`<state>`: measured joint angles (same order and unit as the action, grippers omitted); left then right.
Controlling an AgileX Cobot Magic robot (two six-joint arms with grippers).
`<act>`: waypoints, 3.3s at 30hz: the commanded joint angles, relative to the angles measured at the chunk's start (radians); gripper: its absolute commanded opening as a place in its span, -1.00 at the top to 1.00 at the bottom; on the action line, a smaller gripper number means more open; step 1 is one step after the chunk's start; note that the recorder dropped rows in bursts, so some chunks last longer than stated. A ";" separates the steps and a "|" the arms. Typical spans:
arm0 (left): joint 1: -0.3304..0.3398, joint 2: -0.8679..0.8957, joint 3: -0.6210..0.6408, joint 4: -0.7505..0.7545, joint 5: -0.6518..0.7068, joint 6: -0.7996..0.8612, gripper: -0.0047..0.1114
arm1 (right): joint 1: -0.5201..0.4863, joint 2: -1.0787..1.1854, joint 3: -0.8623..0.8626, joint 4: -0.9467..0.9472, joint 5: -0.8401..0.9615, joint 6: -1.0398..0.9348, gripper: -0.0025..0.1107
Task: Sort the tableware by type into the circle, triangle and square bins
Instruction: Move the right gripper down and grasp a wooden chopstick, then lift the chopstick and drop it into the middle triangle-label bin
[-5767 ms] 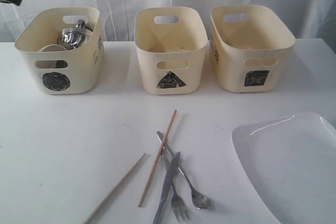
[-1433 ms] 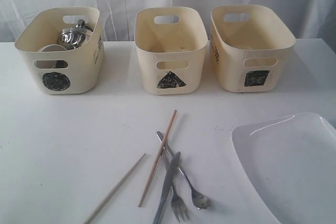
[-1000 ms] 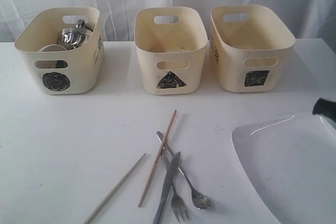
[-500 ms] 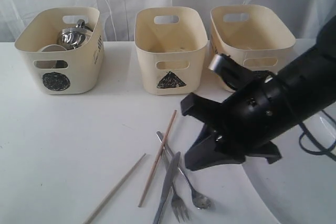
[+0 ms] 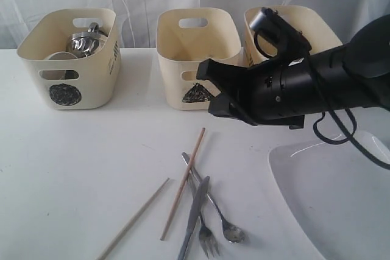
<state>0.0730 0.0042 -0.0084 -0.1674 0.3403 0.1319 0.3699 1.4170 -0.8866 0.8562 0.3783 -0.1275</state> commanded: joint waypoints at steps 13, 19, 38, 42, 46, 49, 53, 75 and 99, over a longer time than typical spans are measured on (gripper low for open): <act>-0.005 -0.004 0.008 -0.015 0.016 0.000 0.92 | 0.214 0.326 -0.335 -0.443 0.656 -0.769 0.91; -0.005 -0.004 0.008 -0.009 0.016 0.000 0.92 | 0.241 0.382 -0.335 -0.633 0.471 -0.380 0.36; -0.005 -0.004 0.008 -0.009 0.016 0.000 0.92 | 0.070 0.662 -0.664 -0.740 0.357 0.449 0.08; -0.005 -0.004 0.008 -0.009 0.016 0.000 0.92 | 0.070 0.699 -0.664 -0.740 0.367 0.449 0.08; -0.005 -0.004 0.008 -0.009 0.016 0.000 0.92 | 0.070 0.716 -0.664 -0.738 0.356 0.449 0.08; -0.005 -0.004 0.008 -0.009 0.016 0.000 0.92 | 0.070 0.725 -0.664 -0.740 0.335 0.449 0.10; -0.005 -0.004 0.008 -0.009 0.016 0.000 0.92 | 0.070 0.739 -0.664 -0.740 0.321 0.449 0.22; -0.005 -0.004 0.008 -0.009 0.016 0.000 0.92 | 0.070 0.756 -0.664 -0.719 0.287 0.480 0.96; -0.005 -0.004 0.008 -0.009 0.016 0.000 0.92 | -0.032 0.412 -0.711 -0.308 -0.240 -0.115 0.96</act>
<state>0.0730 0.0042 -0.0084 -0.1674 0.3403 0.1319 0.3674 1.8329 -1.5931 0.5442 0.3232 -0.2271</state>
